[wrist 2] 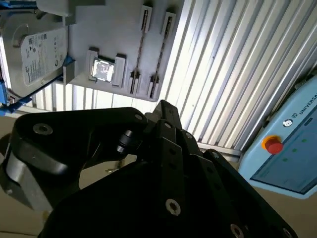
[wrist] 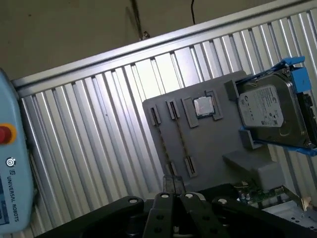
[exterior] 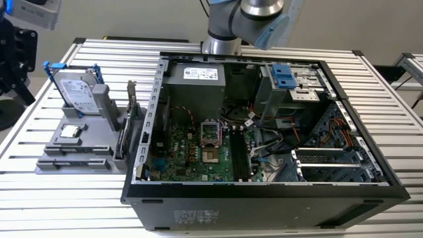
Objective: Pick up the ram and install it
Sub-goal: 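Pick up the ram and move it above insertion slot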
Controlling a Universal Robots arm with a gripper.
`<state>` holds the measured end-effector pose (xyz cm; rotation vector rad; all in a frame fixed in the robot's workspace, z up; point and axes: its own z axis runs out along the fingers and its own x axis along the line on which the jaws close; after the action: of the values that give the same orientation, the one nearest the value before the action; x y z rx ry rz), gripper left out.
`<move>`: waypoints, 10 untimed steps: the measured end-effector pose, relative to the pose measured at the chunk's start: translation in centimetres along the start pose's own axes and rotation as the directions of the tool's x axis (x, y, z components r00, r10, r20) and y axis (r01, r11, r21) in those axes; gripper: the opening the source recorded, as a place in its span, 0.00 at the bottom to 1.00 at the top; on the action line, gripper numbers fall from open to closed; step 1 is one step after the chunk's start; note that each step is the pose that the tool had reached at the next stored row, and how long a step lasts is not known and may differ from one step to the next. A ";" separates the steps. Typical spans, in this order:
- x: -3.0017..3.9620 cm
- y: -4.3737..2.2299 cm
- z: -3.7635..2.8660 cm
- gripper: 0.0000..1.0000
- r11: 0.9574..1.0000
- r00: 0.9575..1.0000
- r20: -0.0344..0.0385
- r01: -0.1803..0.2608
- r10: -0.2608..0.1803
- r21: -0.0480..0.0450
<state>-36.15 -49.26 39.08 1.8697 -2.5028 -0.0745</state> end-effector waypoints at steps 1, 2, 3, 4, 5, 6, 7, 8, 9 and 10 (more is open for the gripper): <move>0.00 0.00 0.00 0.00 1.000 1.000 -0.001 0.015 -0.015 0.000; 0.00 -0.01 0.00 0.00 1.000 1.000 -0.001 0.029 -0.029 0.000; 0.00 -0.01 0.00 0.00 0.999 0.999 -0.002 0.043 -0.043 -0.001; 0.00 -0.01 0.00 0.00 0.998 0.998 -0.003 0.056 -0.056 -0.001; 0.00 -0.01 0.00 0.00 0.998 0.998 -0.003 0.069 -0.069 -0.001; 0.00 -0.01 0.00 0.00 0.997 0.997 -0.004 0.080 -0.080 -0.001; 0.00 -0.01 0.00 0.00 0.995 0.995 -0.005 0.100 -0.100 -0.002; 0.00 -0.01 0.00 0.00 0.994 0.994 -0.005 0.109 -0.109 -0.002; 0.00 -0.01 0.00 0.00 0.994 0.994 -0.005 0.114 -0.114 -0.002; 0.00 -0.01 0.00 0.00 0.993 0.993 -0.005 0.115 -0.115 -0.002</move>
<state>-36.13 -49.27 39.09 2.0088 -2.3890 -0.0728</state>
